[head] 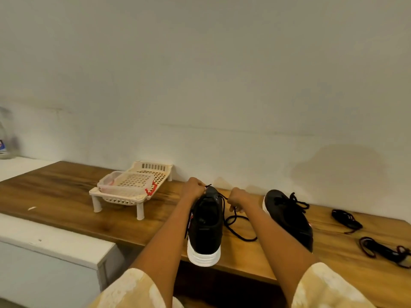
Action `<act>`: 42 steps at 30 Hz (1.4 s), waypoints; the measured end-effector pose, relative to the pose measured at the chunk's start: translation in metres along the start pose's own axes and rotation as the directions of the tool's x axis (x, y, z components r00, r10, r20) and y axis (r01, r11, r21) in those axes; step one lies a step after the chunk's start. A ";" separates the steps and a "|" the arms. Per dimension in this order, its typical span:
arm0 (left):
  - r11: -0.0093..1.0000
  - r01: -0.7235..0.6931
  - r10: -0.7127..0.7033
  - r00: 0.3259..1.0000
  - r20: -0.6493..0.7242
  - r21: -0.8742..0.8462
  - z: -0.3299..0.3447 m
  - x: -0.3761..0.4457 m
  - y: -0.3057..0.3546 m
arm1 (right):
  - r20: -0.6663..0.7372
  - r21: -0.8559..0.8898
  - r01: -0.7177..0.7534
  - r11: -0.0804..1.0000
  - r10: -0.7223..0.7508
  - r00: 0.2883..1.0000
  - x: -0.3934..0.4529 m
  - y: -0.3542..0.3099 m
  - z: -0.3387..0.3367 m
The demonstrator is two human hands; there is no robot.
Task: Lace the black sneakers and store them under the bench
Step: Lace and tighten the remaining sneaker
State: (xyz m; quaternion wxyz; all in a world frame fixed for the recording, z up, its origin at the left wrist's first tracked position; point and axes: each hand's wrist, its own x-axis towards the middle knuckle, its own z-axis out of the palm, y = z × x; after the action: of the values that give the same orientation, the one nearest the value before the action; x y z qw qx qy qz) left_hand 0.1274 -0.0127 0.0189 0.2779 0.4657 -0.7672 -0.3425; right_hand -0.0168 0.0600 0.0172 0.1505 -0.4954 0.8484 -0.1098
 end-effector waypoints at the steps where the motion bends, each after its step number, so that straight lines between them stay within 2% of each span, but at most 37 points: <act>1: 0.999 0.012 -0.012 1.000 -0.013 -0.046 0.001 0.001 -0.003 | -0.017 0.005 0.004 1.000 -0.004 1.000 -0.001 0.000 0.001; 5: 0.983 0.087 -0.100 0.992 -0.071 -0.163 0.005 0.000 -0.019 | -0.113 0.110 0.032 0.993 -0.019 0.993 -0.004 -0.001 0.002; 8: 0.991 0.094 -0.101 0.992 -0.070 -0.099 0.007 -0.002 -0.029 | -0.101 0.294 0.079 0.953 -0.052 0.994 -0.007 -0.005 -0.001; 11: 0.999 0.052 -0.052 0.999 -0.017 0.013 0.004 -0.002 -0.029 | -0.037 0.416 0.071 0.907 -0.061 0.997 -0.009 -0.009 -0.001; 13: 0.999 0.025 -0.024 1.000 -0.014 0.025 0.001 0.001 -0.027 | -0.046 0.475 0.074 0.877 -0.059 0.997 -0.010 -0.012 -0.001; 16: 0.992 0.035 -0.044 0.997 -0.066 -0.124 -0.009 -0.002 -0.021 | -0.092 0.531 0.108 0.840 -0.069 0.993 -0.013 -0.019 -0.006; 20: 0.991 -0.023 0.006 0.992 -0.128 -0.128 -0.018 0.001 -0.015 | 0.112 0.448 0.059 0.892 -0.121 0.986 -0.017 -0.034 -0.019; 22: 0.994 -0.096 0.093 0.994 -0.062 -0.048 -0.020 -0.004 -0.006 | 0.161 0.411 0.024 0.911 -0.098 0.982 -0.015 -0.038 -0.020; 25: 0.979 -0.200 0.193 0.975 0.112 0.050 -0.017 -0.008 0.007 | 0.085 0.439 0.027 0.898 -0.072 0.994 -0.015 -0.035 -0.024; 27: 0.970 -0.225 0.202 0.958 0.202 0.097 -0.012 -0.011 0.010 | 0.070 0.473 0.047 0.880 -0.091 0.993 -0.017 -0.028 -0.028; 29: 0.972 -0.208 0.180 0.959 0.218 0.114 -0.005 -0.012 0.010 | 0.056 0.507 0.070 0.859 -0.114 0.992 -0.016 -0.017 -0.027; 33: 0.977 -0.173 0.154 0.978 0.143 0.125 0.011 -0.015 0.013 | 0.021 0.593 0.108 0.798 -0.149 0.989 -0.018 -0.003 -0.023; 36: 0.996 -0.085 0.086 0.994 0.061 -0.022 0.022 -0.014 0.005 | -0.003 0.624 0.115 0.773 -0.144 0.990 -0.022 -0.001 -0.021; 39: 0.979 -0.001 0.009 0.999 0.040 -0.202 0.027 -0.014 -0.001 | -0.019 0.643 0.120 0.757 -0.141 0.990 -0.024 0.000 -0.020; 42: 0.973 0.007 0.004 0.999 0.047 -0.232 0.029 -0.015 -0.002 | -0.034 0.651 0.117 0.750 -0.125 0.992 -0.024 0.000 -0.019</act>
State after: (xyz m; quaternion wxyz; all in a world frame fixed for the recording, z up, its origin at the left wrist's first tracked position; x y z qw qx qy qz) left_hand 0.1127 0.0083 -0.0021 0.3122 0.4224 -0.7280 -0.4407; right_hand -0.0132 0.0816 0.0383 0.3110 -0.4667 0.7224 -0.4044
